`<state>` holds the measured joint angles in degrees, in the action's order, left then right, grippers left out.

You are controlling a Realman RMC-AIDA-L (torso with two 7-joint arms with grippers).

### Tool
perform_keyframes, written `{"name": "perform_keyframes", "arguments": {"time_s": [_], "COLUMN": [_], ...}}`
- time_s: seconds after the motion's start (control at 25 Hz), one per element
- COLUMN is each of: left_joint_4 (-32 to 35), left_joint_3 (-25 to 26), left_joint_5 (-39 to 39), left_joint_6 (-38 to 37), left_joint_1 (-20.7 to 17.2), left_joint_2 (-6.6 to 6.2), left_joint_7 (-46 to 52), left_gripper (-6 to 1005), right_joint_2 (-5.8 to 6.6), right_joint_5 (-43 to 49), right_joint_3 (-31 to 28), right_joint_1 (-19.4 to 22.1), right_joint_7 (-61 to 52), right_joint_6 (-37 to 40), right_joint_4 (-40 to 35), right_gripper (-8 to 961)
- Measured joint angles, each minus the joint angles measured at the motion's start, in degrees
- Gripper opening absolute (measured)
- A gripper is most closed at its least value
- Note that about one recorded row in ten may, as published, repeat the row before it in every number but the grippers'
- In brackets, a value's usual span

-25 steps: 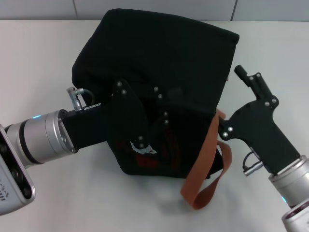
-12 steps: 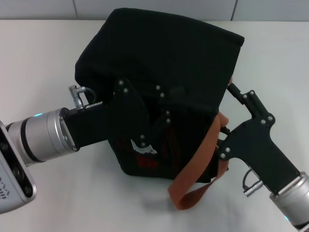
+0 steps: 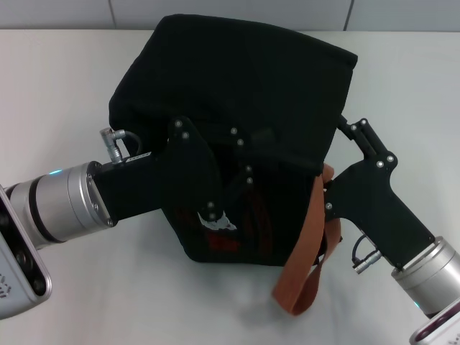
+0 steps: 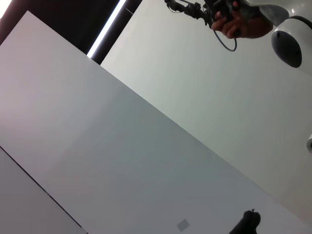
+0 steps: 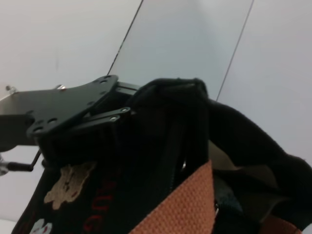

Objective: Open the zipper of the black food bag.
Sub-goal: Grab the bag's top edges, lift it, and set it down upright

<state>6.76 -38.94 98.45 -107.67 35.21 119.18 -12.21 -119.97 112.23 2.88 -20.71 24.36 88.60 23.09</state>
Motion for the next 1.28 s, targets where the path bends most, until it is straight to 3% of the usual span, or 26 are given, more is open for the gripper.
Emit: {"name": "perform_keyframes", "arguments": {"time_s": [1.28], "left_joint_4": [-0.7], "left_joint_3": [0.0], "left_joint_5": [0.4], "left_joint_6": [-0.6], "left_joint_1": [0.8], "left_joint_2": [0.01], "left_joint_7": [0.0], "left_gripper": [91], "right_joint_2": [0.0], "right_joint_5": [2.0], "right_joint_3": [-4.6], "right_joint_1": [-0.5], "right_joint_7": [14.0], "right_joint_6": [1.9], "right_joint_4": [2.5], "right_gripper": [803]}}
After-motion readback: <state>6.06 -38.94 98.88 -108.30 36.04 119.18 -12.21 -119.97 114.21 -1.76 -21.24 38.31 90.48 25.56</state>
